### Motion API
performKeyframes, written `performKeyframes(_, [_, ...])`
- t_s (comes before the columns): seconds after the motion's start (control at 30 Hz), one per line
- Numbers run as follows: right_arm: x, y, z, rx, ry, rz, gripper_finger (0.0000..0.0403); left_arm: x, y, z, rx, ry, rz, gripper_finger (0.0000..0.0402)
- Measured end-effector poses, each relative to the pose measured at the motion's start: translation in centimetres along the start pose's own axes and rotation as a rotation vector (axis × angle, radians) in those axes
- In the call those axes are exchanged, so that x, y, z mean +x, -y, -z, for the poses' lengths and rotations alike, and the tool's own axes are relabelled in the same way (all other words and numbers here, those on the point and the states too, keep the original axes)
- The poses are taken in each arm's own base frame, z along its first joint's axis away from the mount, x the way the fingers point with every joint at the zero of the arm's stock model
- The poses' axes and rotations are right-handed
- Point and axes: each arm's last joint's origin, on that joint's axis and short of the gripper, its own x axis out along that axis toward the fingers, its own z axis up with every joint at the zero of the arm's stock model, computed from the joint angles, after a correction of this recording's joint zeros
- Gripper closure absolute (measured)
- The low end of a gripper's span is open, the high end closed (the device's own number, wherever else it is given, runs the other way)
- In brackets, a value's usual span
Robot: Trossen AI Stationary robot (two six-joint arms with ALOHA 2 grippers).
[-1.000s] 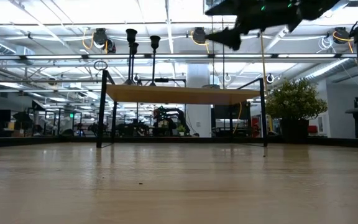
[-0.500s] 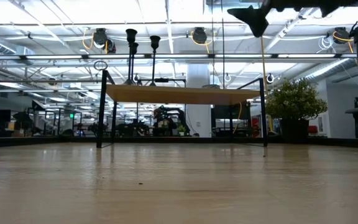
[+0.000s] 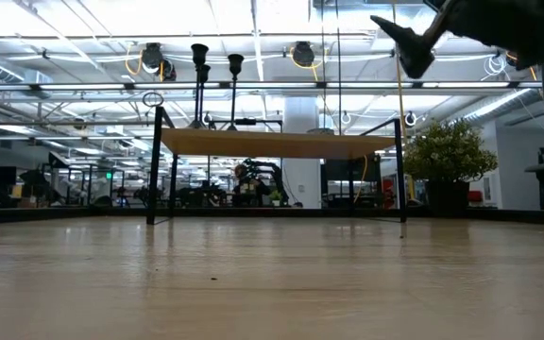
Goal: Pick & Place candle stick holders
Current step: Put the left red and white scented candle on the shelf
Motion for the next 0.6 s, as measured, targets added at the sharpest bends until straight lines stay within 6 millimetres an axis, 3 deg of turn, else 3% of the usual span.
performKeyframes(0.27, [-0.4, 0.4, 0.6, 0.036, 0.032, 0.042, 0.0018, 4.3, 0.9, 1.9, -0.029, -0.098, 0.063, 0.027])
performKeyframes(0.6, [-0.4, 0.4, 0.6, 0.036, 0.033, 0.044, 0.0018, 7.8, 0.6, 1.5, -0.03, -0.077, 0.022, 0.027])
